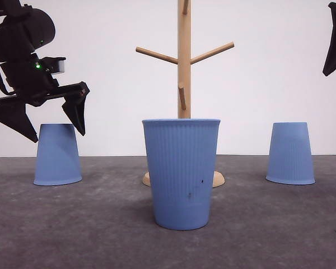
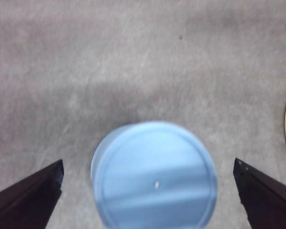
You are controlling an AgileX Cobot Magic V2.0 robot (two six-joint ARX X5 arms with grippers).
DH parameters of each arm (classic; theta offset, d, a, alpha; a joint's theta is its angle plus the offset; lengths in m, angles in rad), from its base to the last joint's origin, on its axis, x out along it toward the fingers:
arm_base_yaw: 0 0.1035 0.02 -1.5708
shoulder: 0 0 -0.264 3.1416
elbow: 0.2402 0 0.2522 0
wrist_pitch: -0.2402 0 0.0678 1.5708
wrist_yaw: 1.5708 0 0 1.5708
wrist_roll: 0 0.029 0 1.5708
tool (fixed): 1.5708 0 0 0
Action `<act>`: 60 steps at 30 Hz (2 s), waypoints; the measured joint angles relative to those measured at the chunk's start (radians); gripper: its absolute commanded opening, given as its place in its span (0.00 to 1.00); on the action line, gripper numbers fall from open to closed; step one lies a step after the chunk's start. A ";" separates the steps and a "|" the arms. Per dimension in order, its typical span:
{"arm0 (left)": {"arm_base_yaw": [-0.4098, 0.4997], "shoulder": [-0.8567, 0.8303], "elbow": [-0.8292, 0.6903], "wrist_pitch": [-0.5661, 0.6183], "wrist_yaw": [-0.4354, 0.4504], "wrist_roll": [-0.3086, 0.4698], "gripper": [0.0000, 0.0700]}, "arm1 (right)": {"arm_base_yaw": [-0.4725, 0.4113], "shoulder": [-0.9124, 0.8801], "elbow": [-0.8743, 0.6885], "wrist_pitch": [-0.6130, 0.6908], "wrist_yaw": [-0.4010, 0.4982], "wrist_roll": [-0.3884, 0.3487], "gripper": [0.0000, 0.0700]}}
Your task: Place three cups
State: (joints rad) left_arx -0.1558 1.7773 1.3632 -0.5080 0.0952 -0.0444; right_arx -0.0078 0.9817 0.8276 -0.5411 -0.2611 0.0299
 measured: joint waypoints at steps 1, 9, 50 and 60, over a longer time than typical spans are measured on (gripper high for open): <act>0.000 0.001 0.000 0.009 0.000 0.000 1.00 | 0.000 0.000 0.000 0.000 0.000 0.000 1.00; 0.000 0.002 0.000 0.011 0.000 0.000 0.60 | 0.000 0.000 0.000 0.000 0.000 0.000 1.00; 0.118 0.009 0.731 -0.416 0.599 0.024 0.55 | 0.000 0.000 0.000 0.006 0.000 0.000 1.00; 0.102 0.021 0.772 -0.389 0.791 -0.054 0.55 | 0.000 0.000 0.000 0.006 0.000 -0.001 1.00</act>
State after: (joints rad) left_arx -0.0538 1.7981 2.1357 -0.8969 0.8864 -0.0986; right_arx -0.0078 0.9817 0.8276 -0.5346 -0.2611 0.0292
